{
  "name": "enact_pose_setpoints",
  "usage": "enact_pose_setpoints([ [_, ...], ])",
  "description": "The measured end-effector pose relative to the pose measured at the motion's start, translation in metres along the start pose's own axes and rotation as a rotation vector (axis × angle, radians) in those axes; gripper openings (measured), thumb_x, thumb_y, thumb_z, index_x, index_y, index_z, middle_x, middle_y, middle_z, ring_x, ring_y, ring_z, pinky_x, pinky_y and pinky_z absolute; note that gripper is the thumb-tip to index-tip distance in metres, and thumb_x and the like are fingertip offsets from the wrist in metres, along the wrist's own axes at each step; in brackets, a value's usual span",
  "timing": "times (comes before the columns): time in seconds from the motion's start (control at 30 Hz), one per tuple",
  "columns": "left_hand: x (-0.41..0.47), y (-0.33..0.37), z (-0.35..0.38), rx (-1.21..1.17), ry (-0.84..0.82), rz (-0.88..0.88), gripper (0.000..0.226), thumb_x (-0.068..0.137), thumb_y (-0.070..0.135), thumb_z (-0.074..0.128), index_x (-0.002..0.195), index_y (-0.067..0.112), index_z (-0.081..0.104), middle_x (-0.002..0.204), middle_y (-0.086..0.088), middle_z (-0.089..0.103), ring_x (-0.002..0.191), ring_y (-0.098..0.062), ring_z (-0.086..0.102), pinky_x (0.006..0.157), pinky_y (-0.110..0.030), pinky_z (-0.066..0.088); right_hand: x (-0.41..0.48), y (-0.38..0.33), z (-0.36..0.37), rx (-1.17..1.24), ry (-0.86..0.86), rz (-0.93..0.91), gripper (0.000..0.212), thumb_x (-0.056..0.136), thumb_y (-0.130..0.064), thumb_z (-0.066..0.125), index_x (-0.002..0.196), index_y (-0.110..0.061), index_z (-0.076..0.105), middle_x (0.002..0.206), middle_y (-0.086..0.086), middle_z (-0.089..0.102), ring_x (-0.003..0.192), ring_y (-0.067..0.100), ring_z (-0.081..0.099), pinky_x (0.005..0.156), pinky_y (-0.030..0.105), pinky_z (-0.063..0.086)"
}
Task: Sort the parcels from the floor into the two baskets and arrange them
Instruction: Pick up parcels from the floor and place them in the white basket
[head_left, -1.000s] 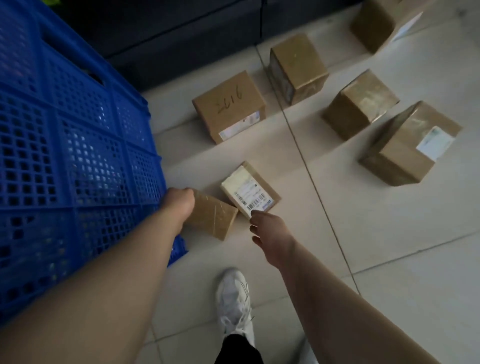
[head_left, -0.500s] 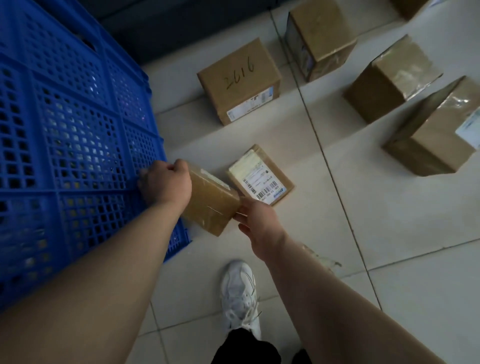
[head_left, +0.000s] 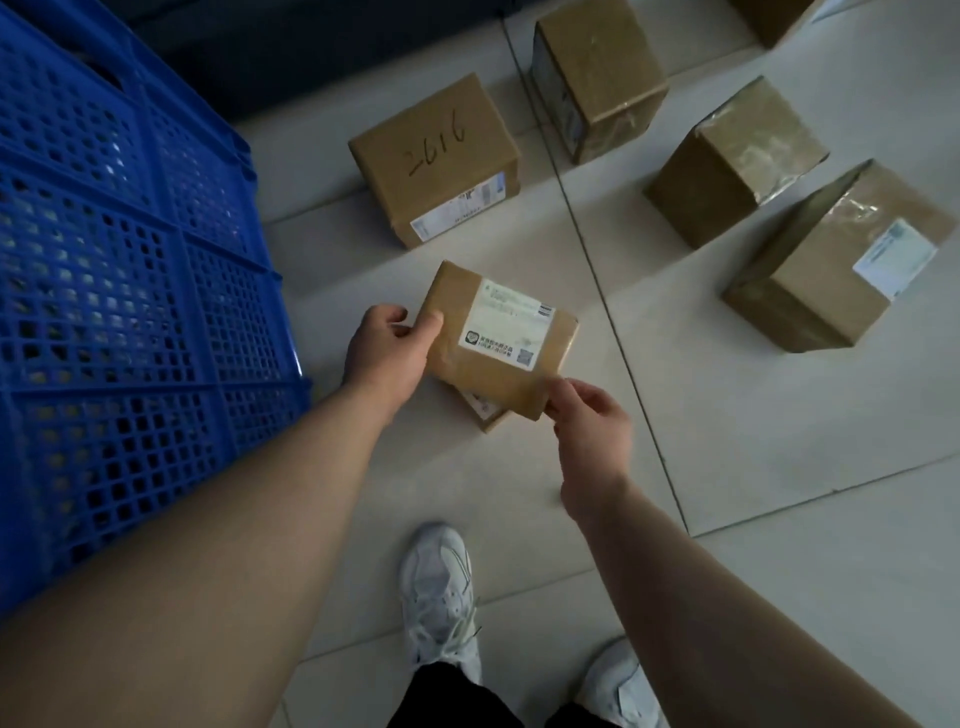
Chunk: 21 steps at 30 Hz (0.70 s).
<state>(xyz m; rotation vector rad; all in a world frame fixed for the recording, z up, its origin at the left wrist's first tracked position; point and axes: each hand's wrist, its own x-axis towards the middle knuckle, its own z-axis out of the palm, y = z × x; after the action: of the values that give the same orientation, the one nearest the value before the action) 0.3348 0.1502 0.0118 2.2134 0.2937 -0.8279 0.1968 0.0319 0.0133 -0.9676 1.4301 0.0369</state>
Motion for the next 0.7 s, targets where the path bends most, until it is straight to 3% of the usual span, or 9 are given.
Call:
enact_pose_setpoints([
  [0.1,0.018,-0.013,0.003,0.033,-0.140,-0.070,0.093,0.061,0.077,0.058,0.134,0.020,0.053,0.126,0.003,0.062,0.113,-0.018,0.059,0.102,-0.036,0.044,0.017,0.012,0.001,-0.019,-0.160,0.100,0.066,0.075,-0.043,0.075,0.131,-0.014,0.055,0.121,0.004,0.065,0.106,0.015,0.061,0.088,0.029,0.045],
  [0.17,0.025,-0.016,0.005,-0.041,-0.238,-0.097,0.086,0.064,0.073,0.061,0.131,0.020,0.057,0.121,0.000,0.067,0.109,-0.016,0.064,0.099,-0.030,0.046,0.027,0.016,0.005,-0.022,-0.281,0.117,0.082,0.062,-0.054,0.072,0.134,-0.018,0.054,0.125,-0.001,0.064,0.113,0.014,0.059,0.091,0.029,0.042],
  [0.27,0.028,-0.013,0.009,-0.109,-0.353,-0.075,0.032,0.092,0.045,0.051,0.100,0.021,0.070,0.081,0.008,0.075,0.070,-0.001,0.069,0.062,-0.012,0.049,0.033,0.015,0.011,0.012,-0.388,0.100,0.068,0.064,-0.049,0.064,0.127,-0.022,0.059,0.118,-0.006,0.068,0.106,0.008,0.060,0.077,0.024,0.038],
  [0.4,0.020,-0.008,0.013,-0.165,-0.374,-0.058,0.028,0.095,0.041,0.048,0.094,0.024,0.070,0.082,0.008,0.075,0.072,-0.005,0.069,0.068,-0.018,0.048,0.031,0.008,0.009,0.026,-0.357,0.072,0.065,0.066,-0.049,0.059,0.125,-0.020,0.059,0.118,-0.001,0.067,0.106,0.011,0.060,0.077,0.027,0.038],
  [0.57,-0.022,0.013,0.003,-0.235,-0.425,-0.108,0.030,0.093,0.042,0.051,0.097,0.021,0.072,0.089,0.002,0.076,0.078,-0.009,0.070,0.077,-0.022,0.049,-0.008,-0.028,-0.014,0.032,-0.324,0.065,0.036,0.077,-0.046,0.060,0.106,-0.024,0.064,0.107,-0.006,0.070,0.094,0.004,0.061,0.071,0.022,0.036],
  [0.63,-0.047,0.037,-0.006,-0.284,-0.435,-0.106,0.026,0.095,0.038,0.049,0.092,0.021,0.070,0.073,0.009,0.074,0.064,-0.001,0.069,0.060,-0.009,0.048,-0.030,-0.052,-0.026,0.056,-0.325,0.042,0.025,0.089,-0.037,0.057,0.109,-0.024,0.065,0.105,-0.008,0.071,0.090,0.000,0.062,0.071,0.020,0.036],
  [0.7,-0.078,0.069,-0.018,-0.347,-0.452,-0.070,0.024,0.096,0.034,0.048,0.086,0.022,0.066,0.058,0.014,0.070,0.049,0.006,0.063,0.041,-0.005,0.041,-0.057,-0.082,-0.038,0.075,-0.331,-0.008,0.028,0.091,-0.033,0.055,0.115,-0.023,0.065,0.107,-0.009,0.072,0.090,-0.002,0.063,0.072,0.019,0.036],
])
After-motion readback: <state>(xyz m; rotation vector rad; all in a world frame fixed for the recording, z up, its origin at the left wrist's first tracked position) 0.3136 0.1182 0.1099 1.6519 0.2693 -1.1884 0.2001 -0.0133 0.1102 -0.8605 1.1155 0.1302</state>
